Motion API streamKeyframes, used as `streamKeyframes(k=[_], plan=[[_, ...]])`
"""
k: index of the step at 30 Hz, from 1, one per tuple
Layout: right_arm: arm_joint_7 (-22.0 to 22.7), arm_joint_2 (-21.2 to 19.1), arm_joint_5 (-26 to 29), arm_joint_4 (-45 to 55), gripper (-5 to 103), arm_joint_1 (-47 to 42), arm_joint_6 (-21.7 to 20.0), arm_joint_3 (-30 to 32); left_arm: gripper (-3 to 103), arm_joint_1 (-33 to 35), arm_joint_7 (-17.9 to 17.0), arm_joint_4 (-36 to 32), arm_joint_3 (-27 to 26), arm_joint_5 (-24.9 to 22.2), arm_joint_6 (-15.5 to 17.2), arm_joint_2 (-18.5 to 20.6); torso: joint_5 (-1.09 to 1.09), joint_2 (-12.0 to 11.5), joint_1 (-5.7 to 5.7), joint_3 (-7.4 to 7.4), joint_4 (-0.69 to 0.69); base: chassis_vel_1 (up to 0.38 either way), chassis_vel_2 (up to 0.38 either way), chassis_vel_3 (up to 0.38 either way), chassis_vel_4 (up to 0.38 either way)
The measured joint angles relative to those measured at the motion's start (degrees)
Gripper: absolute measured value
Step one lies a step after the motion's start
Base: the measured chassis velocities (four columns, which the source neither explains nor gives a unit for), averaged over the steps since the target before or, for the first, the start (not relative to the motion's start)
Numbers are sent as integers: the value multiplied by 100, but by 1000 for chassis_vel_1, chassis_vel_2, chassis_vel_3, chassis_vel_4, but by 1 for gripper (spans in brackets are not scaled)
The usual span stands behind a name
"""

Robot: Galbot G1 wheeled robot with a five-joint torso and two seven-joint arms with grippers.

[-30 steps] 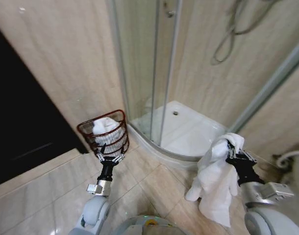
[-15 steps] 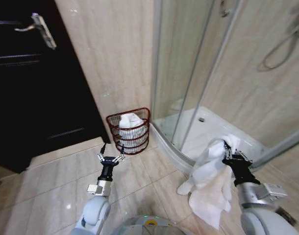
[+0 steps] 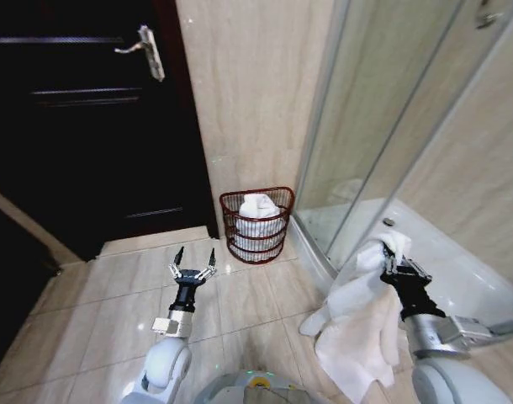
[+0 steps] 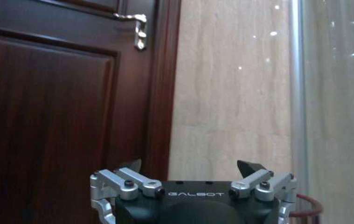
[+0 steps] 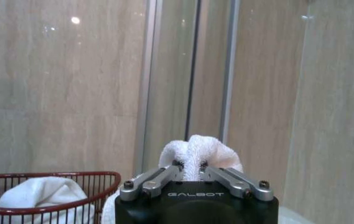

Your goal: Discard the used towel into the hamper.

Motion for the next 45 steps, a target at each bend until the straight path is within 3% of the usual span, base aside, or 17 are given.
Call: streamKeyframes(k=[40, 45], plan=[[-57, -19, 155, 0, 5, -56, 186, 49, 100, -13, -54, -29, 132, 19, 83, -5, 1, 0, 0, 0, 0, 38, -18, -17, 34], [-69, -28, 188, 0, 5, -32, 183, 59, 100, 49, -186, -118, 24, 29, 395, 31, 1, 0, 0, 0, -1, 46, -6, -13, 42]])
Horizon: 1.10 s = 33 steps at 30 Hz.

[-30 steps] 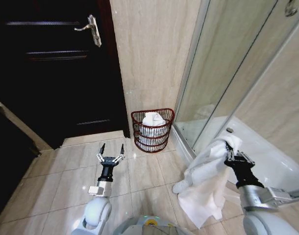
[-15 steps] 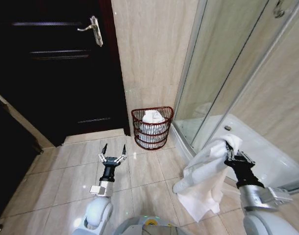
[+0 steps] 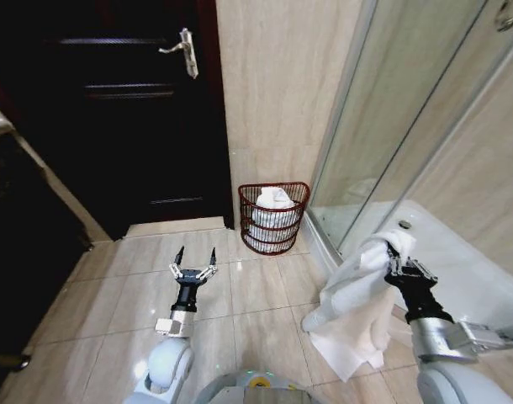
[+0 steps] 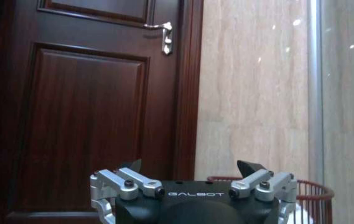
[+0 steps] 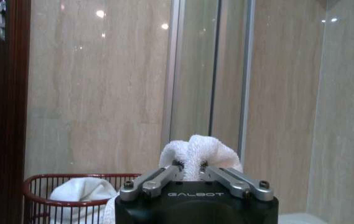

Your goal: Discard the used towel into the hamper.

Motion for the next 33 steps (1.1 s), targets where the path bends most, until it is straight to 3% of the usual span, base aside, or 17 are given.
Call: streamKeyframes(k=[4, 8, 14, 17, 19, 24, 33], plan=[[-8, 2, 161, 0, 5, 2, 89, 89, 100, 5, -9, -87, -238, 14, 279, 17, 0, 0, 0, 0, -1, 6, -11, -8, 14], [-155, 29, 296, -105, 5, -67, 282, 197, 100, -47, -250, -340, -599, -146, 1003, 151, 1, 0, 0, 0, -1, 0, 0, 0, 0], [-382, 37, 226, -124, 5, -36, 176, 105, 100, -182, -5, -671, -812, -282, 1436, 205, 0, 0, 0, 0, -1, 0, 0, 0, 0], [-569, 17, 195, -51, 5, 38, -41, 50, 100, -196, 114, -836, -821, -316, 1524, 187, -1, 0, 0, 0, -2, 0, 0, 0, 0], [-725, -56, 193, -19, 5, 201, -403, 27, 100, -48, 241, -1092, -833, -363, 1623, 151, 1, 4, 2, 4, -1, 0, 0, 0, 0], [-717, -286, 390, -9, 5, 346, -855, 77, 100, 175, 248, -1482, -822, -385, 1874, 147, 2, 89, 26, 62, 1, 0, 0, 0, 0], [-582, -532, 461, -7, 5, 12, -839, 45, 100, 74, -66, -1756, -947, -394, 2277, 145, 1, 312, 68, 242, -2, 0, 0, 0, 0]])
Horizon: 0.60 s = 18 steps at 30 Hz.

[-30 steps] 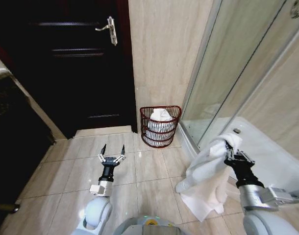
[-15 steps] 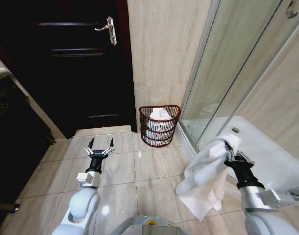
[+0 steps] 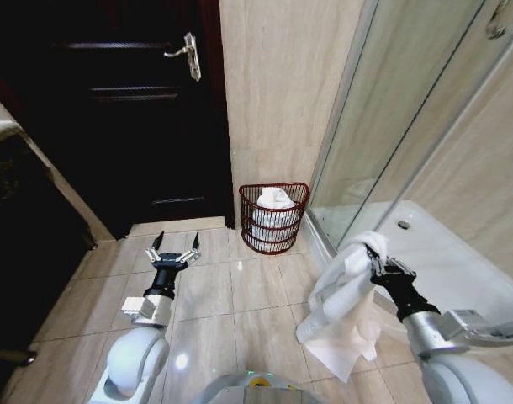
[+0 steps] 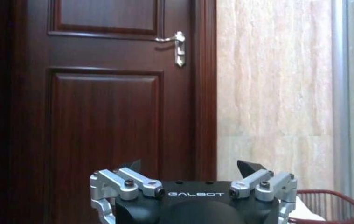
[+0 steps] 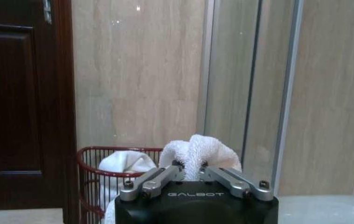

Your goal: Discard the used towel into the hamper.

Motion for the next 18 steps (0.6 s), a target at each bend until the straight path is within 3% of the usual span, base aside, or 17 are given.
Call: streamKeyframes(k=[10, 18], plan=[[422, -396, 463, 5, 5, 302, -148, 107, 100, -215, -229, -46, 96, 28, 246, -65, 0, 240, 59, 183, 0, 0, 0, 0, 0], [480, -363, 491, 9, 5, 520, -268, 41, 100, -203, -237, -81, -98, -45, 243, -39, -1, 424, 116, 309, 0, 0, 0, 0, 0]])
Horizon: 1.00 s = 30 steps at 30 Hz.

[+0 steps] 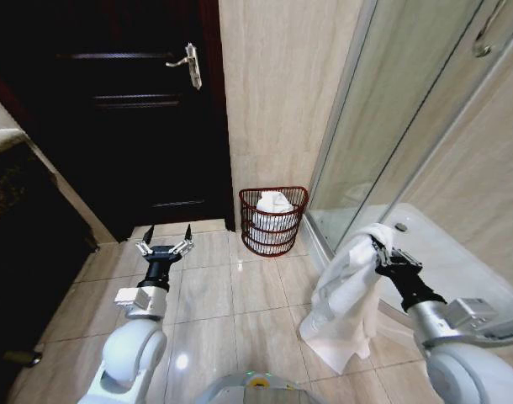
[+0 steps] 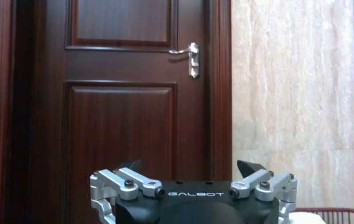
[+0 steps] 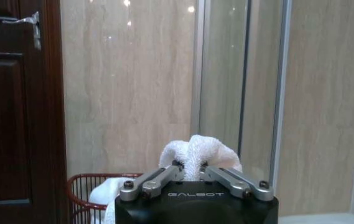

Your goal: Discard the used towel into the hamper.

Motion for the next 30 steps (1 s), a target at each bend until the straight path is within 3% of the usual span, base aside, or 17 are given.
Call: streamKeyframes(k=[15, 30], plan=[[-55, 220, -205, 0, 5, 97, -48, -55, 100, -302, 65, 309, -130, -195, -118, 153, 0, 396, 131, 265, 2, 3, 2, 3, 3], [-92, 103, -196, -2, 5, 173, -50, -87, 100, -278, 69, 425, -23, -92, -207, 69, 0, 700, 233, 466, 1, 0, 0, 0, 0]])
